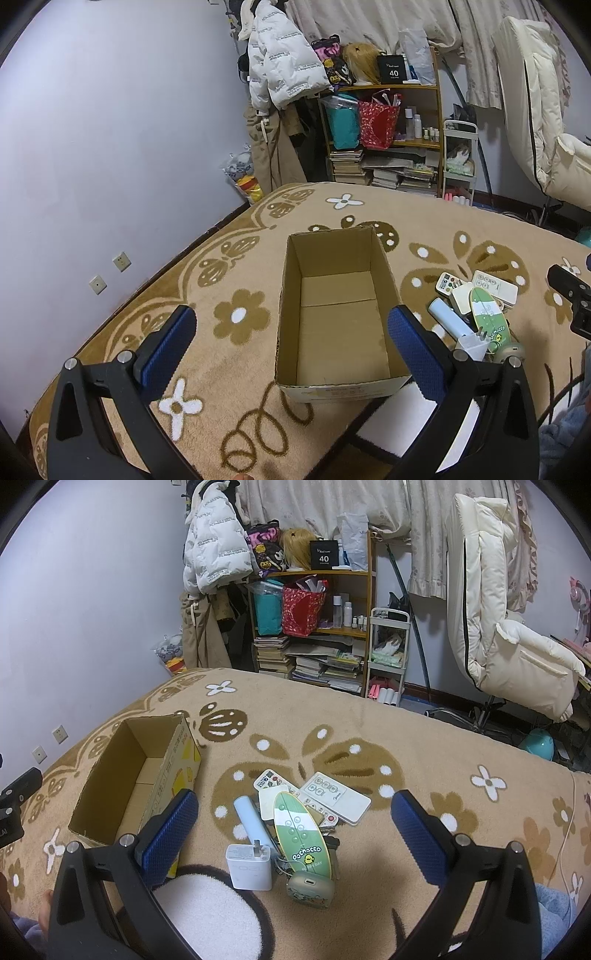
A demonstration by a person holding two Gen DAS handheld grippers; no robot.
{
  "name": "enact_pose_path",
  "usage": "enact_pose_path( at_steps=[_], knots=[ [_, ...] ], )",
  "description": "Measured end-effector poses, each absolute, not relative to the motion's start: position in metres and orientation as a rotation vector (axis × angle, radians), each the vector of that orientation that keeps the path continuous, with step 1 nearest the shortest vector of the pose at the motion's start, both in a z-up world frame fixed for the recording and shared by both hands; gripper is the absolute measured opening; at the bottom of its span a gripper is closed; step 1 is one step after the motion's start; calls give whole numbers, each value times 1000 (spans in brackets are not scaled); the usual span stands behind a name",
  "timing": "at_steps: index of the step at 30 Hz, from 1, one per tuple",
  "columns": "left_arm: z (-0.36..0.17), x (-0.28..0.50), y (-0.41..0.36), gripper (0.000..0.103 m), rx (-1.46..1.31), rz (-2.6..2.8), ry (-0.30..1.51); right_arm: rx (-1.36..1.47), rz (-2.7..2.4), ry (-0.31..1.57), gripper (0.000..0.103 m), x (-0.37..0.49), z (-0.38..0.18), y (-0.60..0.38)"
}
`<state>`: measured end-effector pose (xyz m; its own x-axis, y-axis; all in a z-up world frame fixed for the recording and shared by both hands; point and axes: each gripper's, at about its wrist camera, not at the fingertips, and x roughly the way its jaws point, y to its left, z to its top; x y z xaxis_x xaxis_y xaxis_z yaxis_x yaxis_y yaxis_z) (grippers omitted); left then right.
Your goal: Organize rigid objects
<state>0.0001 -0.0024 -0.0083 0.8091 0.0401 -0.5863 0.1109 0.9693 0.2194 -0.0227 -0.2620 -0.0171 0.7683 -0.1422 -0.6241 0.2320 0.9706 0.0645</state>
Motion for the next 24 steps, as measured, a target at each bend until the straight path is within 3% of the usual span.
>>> enact_pose_path(
  at_steps=[24],
  knots=[
    [-3, 18, 4, 103, 276, -17, 642, 109, -198, 674, 103, -21, -16, -264]
  ],
)
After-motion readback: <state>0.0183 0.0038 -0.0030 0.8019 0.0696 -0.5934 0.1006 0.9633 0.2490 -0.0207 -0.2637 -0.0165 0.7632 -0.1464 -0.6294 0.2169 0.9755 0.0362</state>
